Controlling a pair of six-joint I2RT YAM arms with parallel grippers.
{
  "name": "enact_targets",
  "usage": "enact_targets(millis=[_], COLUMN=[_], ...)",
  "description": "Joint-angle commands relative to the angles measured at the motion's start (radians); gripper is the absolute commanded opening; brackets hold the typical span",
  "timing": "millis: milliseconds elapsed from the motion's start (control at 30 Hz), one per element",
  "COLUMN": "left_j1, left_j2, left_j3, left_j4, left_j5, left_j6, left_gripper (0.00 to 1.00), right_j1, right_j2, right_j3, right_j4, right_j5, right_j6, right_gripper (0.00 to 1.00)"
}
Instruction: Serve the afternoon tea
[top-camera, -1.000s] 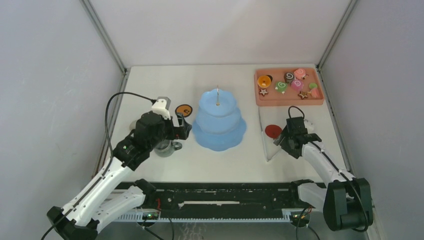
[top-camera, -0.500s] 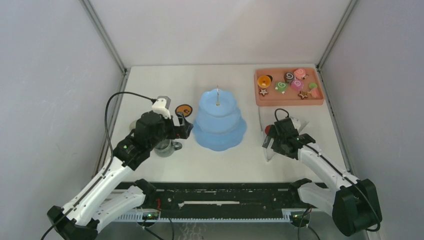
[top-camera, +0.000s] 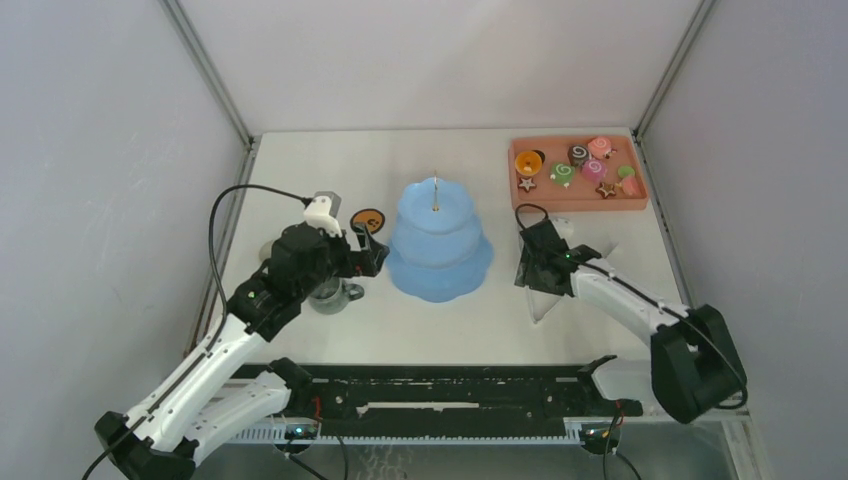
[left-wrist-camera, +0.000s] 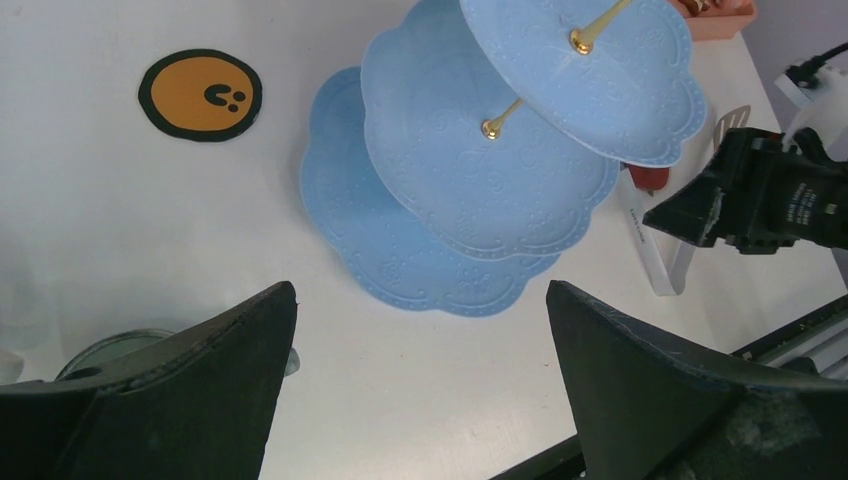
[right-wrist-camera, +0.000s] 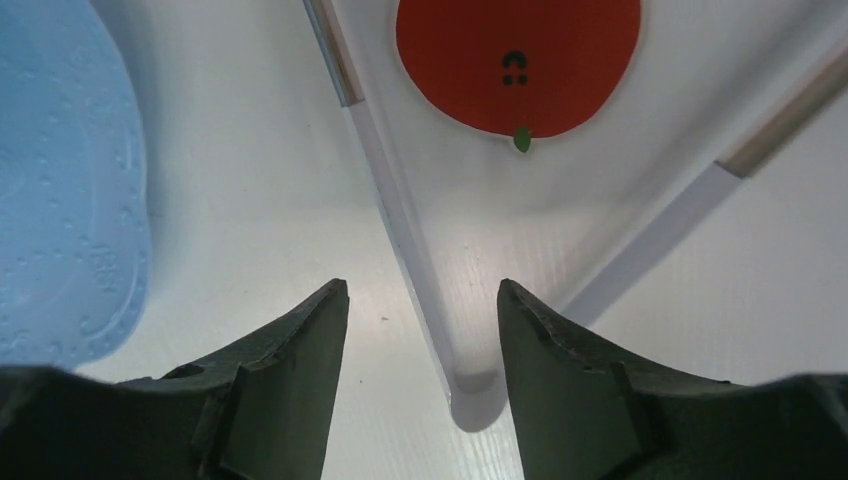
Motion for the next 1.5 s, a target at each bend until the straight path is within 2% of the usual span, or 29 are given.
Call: enact_targets(millis=[0,67,133,167,233,267,300,333,367,467,533,567,767,967,1167,1467], left_j1=[-0.005,-0.006,-0.005,-0.005,-0.005,-0.006,-0.006,-0.006,-0.005,-0.006,-0.005,-0.005,-0.005,-0.005,-0.006,-0.005], left_j2=[-0.022,-0.024,-0.026,-0.028,-0.035,-0.037,-0.039,-0.04,-0.041,-0.042,-0.043,-0.043,-0.05,-0.053,-0.092,-0.124], left_j3=[-0.034,-0.038,-0.043,-0.046,-0.051,-0.055,-0.055,-0.057,-0.057,-0.058,-0.057,-0.058,-0.062,-0.07,-0.09,-0.095], left_j4=[0.045,0.046,0.047,0.048,0.048,0.048,0.048,0.048,0.048,0.048,0.049,0.049,0.046,0.044,0.034,0.009], left_j5=[-0.001,-0.003,-0.003,-0.004,-0.009,-0.01,-0.011,-0.012,-0.013,-0.016,-0.013,-0.013,-0.024,-0.025,-0.04,-0.05], left_j6=[-0.026,-0.029,-0.032,-0.032,-0.033,-0.033,-0.034,-0.034,-0.034,-0.032,-0.032,-0.031,-0.02,-0.016,-0.021,-0.011], left_gripper=[1.0,1.0,1.0,1.0,1.0,1.0,1.0,1.0,1.0,1.0,1.0,1.0,1.0,1.0,1.0,1.0], right_j1=[0.013,0.016,0.027,0.034,0.044,0.048,0.051,0.054,0.058,0.073,0.074,0.074,0.076,0.086,0.085,0.037], right_j2=[0.096,0.128,0.136,0.134,0.123,0.117,0.11,0.101,0.088,0.028,-0.024,-0.063,-0.185,-0.119,0.041,0.102], right_j3=[0.046,0.051,0.052,0.051,0.049,0.049,0.049,0.049,0.049,0.05,0.051,0.05,0.049,0.046,0.049,0.048], right_j4=[0.084,0.091,0.088,0.08,0.061,0.049,0.032,0.016,0.002,-0.051,-0.113,-0.145,-0.364,-0.399,-0.375,-0.273], right_j5=[0.019,0.007,0.008,0.012,0.019,0.022,0.025,0.03,0.034,0.075,0.119,0.134,0.126,0.061,0.017,0.041], right_j6=[-0.022,-0.026,-0.026,-0.024,-0.021,-0.02,-0.019,-0.012,-0.007,0.026,0.083,0.134,0.468,0.681,0.733,0.703], right_gripper=[0.61,0.46,0.23,0.15,0.05,0.03,0.05,0.11,0.23,0.73,0.91,0.95,1.0,1.0,1.0,1.0])
